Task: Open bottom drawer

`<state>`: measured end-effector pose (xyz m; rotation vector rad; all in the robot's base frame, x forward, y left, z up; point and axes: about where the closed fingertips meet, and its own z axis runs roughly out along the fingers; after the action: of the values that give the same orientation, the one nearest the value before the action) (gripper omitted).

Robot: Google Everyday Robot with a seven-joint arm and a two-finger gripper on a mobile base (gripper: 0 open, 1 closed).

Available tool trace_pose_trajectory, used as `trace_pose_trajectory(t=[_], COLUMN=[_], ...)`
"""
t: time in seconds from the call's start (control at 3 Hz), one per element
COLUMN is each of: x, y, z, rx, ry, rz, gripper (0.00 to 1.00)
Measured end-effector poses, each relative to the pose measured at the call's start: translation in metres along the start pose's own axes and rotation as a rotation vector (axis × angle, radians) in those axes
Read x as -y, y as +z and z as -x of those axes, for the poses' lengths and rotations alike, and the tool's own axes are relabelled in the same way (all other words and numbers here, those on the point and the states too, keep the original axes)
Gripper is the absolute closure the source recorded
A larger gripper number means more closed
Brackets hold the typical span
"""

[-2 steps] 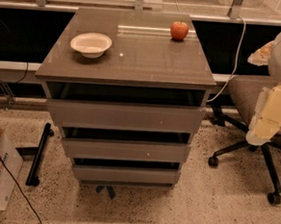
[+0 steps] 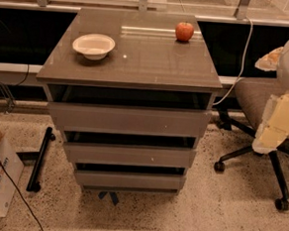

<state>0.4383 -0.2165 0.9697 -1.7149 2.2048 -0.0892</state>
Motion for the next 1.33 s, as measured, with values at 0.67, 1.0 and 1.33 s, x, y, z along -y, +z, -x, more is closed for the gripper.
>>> trace_pose_trajectory(t=[0.67,1.0,1.33], x=[-0.007,-0.007,-0.005], y=[0.069,0.069,0.086], z=[-0.016,-0.016,-0.006], rx=[0.082,0.082,0.101], ry=[0.054,0.054,0.054], rz=[-0.015,-0.015,-0.029], gripper=[0.00,0.00,0.00])
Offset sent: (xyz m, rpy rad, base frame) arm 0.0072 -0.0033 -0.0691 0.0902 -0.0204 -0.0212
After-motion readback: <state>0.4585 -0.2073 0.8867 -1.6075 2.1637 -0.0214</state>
